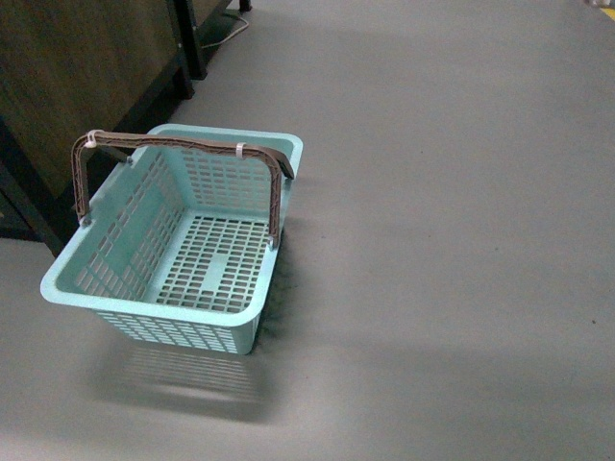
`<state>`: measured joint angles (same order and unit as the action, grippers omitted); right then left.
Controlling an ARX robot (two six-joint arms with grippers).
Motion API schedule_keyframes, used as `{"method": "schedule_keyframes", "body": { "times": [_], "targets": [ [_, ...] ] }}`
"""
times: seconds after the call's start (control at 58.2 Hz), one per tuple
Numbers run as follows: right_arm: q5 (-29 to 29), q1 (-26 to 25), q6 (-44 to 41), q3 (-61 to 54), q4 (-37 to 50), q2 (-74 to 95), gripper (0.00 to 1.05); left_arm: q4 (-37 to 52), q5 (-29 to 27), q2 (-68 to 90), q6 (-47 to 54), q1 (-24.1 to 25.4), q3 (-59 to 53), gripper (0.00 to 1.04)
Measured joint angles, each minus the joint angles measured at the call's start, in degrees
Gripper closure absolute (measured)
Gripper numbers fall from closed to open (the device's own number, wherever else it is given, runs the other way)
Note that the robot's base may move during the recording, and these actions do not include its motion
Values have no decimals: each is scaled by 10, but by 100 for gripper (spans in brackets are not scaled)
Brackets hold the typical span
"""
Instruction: Pick mango and avocado into basket
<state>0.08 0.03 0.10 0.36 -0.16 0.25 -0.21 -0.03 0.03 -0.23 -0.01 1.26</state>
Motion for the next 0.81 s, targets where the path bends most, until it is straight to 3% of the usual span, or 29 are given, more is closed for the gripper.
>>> {"method": "schedule_keyframes", "body": {
  "times": [0.327, 0.413, 0.464, 0.567, 0.636, 0.808],
  "targets": [
    [0, 0, 0, 0, 0, 0, 8, 0, 0, 0, 0, 0, 0, 7],
    [0, 0, 0, 0, 0, 0, 8, -75, -163, 95, -89, -54, 40, 7],
    [0, 0, 0, 0, 0, 0, 8, -55, -200, 169, -153, -66, 56, 7],
    [0, 0, 0, 0, 0, 0, 8, 26, -163, 288, -279, -49, 76, 7],
    [0, 0, 0, 0, 0, 0, 8, 110, -97, 387, -366, -2, 96, 7],
    [0, 0, 0, 0, 0, 0, 8, 293, -5, 668, -489, 76, 175, 7]
  ]
}}
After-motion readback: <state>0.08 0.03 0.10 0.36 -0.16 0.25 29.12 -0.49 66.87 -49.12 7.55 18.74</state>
